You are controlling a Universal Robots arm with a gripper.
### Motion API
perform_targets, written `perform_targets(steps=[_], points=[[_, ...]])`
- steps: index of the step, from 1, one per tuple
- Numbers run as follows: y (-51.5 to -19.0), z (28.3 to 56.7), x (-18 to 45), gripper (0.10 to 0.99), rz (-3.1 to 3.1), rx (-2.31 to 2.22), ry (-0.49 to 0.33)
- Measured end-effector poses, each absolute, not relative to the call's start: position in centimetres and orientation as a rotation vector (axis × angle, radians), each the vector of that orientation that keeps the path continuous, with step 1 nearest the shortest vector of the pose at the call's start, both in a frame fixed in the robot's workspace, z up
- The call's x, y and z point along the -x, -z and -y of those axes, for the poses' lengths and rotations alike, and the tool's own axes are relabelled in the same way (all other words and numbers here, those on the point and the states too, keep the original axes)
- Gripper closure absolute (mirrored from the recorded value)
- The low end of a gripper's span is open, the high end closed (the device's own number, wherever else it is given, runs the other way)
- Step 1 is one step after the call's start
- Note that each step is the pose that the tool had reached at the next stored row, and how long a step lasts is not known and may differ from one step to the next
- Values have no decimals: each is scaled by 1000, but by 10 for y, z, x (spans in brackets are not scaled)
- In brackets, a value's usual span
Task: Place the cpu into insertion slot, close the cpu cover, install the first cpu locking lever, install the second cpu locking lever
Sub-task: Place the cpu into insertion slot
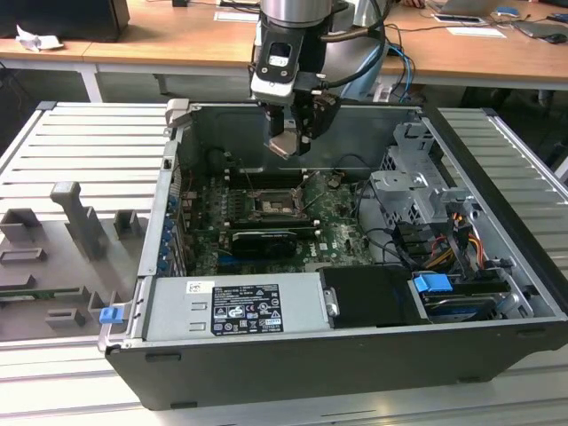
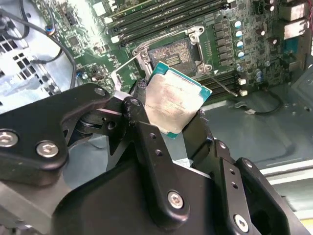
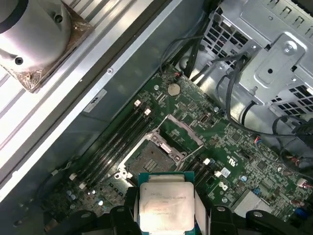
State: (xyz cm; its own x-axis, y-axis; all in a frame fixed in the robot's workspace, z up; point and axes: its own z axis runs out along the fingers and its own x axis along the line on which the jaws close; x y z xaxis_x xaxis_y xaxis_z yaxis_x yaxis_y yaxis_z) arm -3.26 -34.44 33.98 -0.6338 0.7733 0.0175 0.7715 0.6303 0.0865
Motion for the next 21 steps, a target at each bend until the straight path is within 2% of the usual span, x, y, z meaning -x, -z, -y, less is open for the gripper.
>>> perform_targets(steps=[21], points=[[-317,344,33,545,-2543,-1783,-122]])
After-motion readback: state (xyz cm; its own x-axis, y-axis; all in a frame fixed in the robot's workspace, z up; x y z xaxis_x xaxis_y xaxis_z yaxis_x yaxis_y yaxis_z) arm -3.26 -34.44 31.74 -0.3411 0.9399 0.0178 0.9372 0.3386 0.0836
